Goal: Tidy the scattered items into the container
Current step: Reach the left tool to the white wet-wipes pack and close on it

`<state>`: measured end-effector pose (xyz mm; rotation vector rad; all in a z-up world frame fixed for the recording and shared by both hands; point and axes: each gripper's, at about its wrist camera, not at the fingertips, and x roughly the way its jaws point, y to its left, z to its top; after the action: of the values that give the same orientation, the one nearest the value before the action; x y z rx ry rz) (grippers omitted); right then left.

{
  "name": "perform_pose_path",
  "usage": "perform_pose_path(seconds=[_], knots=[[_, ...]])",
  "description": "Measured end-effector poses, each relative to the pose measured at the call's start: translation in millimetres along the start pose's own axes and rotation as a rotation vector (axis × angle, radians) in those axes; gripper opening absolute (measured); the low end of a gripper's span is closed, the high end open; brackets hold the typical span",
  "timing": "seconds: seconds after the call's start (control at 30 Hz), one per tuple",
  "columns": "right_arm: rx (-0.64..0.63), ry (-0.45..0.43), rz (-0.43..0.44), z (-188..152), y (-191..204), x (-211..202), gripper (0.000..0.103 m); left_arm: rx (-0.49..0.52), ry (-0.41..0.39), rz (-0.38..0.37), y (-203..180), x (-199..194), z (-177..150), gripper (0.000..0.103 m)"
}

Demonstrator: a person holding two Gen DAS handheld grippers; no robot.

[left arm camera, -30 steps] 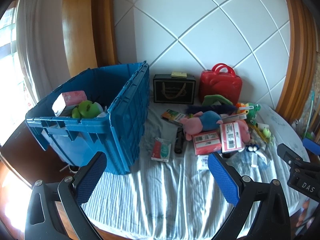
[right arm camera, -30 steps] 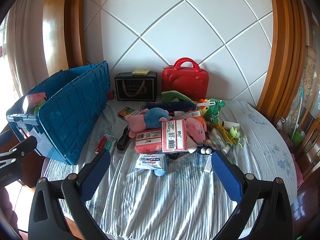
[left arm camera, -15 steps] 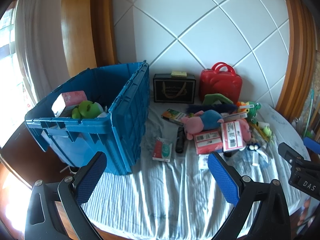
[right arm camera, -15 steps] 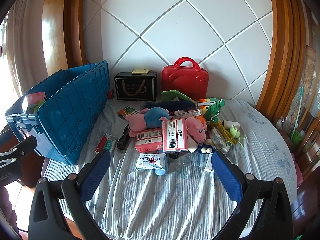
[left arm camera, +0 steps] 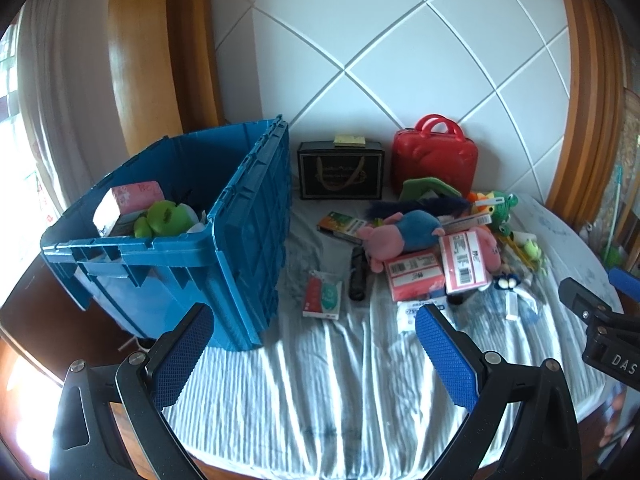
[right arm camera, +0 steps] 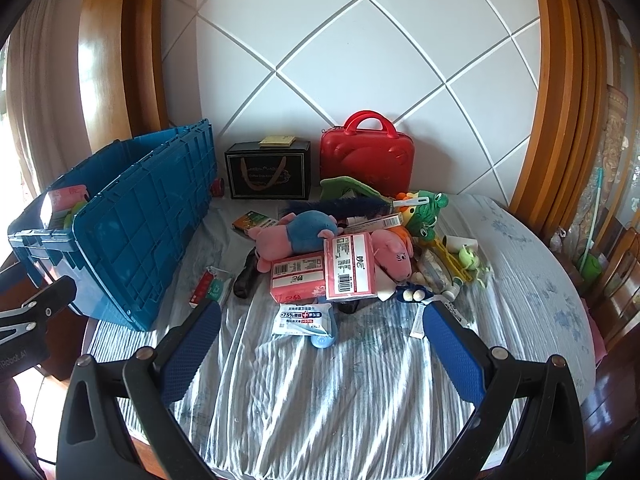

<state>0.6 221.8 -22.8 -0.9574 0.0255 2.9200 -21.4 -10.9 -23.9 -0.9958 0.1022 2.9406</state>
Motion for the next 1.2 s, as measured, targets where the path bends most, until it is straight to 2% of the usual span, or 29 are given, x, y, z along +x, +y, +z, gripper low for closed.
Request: perform_pose_path(seconds=[0.17, 0.3, 0.47, 0.57, 0.63, 0.77, 0.93, 1.03, 1.2], knots=[[0.028, 0.008, -0.025, -15.6, -6.8, 6.8, 0.103, 0.012, 0.026, -0.039, -7.1, 21.0, -9.9, 0.102], [0.057, 0.080, -0.061, -37.7, -27.6, 28.2, 0.103, 0.036, 0.125, -0.086, -28.8, 56.6, -19.2, 0.102], [0.134, 0.122, -0.107, -49.2, -82.8, 56.6, 0.103, 0.046, 0.219, -0.093, -71.6, 108.2, -23.4, 0.102], [0.175, 0.151, -0.123, -57.8, -124.7, 82.8, 0.103, -0.008, 0.337, -0.120, -97.9, 159.1, -32.6, 0.102], [0.189, 0.205, -0.127, -66.9, -154.7, 110.1, 0.103, -0.031, 0.420, -0.125, -121.7, 198.8, -40.4, 0.102], [0.199, 0.356, -0.129, -88.5, -215.2, 173.3, 0.103, -0.032, 0.503, -0.099, -167.7, 255.2, -52.4, 0.099], [0.188, 0.457, -0.091, -98.8, -264.8, 241.1, 0.103, -0.018, 0.548, -0.002, -195.5, 293.6, -62.0, 0.096], [0.159, 0.508, -0.065, -97.9, -276.5, 275.2, 0.103, -0.052, 0.565, 0.025, -200.0, 305.6, -60.9, 0.089], [0.092, 0.551, -0.020, -91.3, -277.4, 308.6, 0.103, -0.079, 0.565, 0.024, -211.7, 324.1, -44.7, 0.089]])
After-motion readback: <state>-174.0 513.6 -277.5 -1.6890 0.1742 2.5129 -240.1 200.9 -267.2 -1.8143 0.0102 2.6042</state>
